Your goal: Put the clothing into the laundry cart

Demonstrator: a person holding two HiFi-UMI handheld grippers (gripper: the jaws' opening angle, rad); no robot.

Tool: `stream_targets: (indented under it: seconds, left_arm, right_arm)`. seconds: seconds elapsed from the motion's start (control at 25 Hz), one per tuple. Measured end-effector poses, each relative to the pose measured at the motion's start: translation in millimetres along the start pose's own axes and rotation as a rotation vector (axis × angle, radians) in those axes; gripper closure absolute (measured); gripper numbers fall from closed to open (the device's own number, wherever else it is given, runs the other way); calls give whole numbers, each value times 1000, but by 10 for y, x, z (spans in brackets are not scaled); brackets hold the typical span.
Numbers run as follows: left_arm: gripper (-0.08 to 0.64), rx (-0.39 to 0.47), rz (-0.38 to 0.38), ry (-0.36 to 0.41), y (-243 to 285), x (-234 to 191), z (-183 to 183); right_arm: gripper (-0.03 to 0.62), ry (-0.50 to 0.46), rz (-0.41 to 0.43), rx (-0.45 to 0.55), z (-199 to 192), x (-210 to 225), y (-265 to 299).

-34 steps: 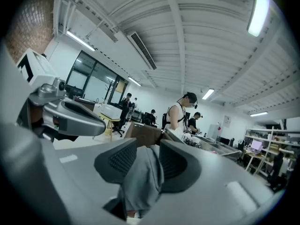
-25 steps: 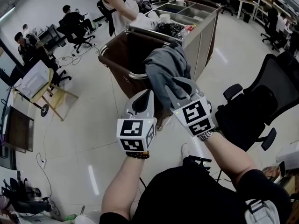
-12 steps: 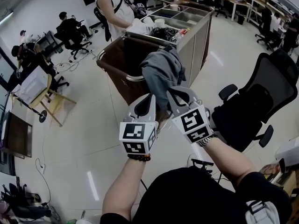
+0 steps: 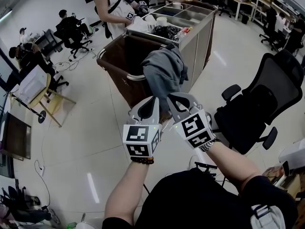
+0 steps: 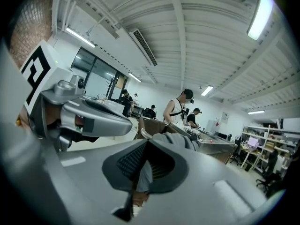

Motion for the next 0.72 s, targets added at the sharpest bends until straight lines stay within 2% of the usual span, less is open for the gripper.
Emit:
stream_targets:
  seconds: [0.72]
  left_arm:
    - [557, -14, -4, 1, 79, 42, -92]
  right_arm:
    - [592, 7, 7, -3, -83, 38, 25]
Point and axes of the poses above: the fingertips, and each gripper's own axes: y forward along the fingers, x to its right, z out of its top, the point moved 5 cm from there along -y, backward along the fingers, and after that the axes turned 11 degrees about y, right-handed, at the moved point
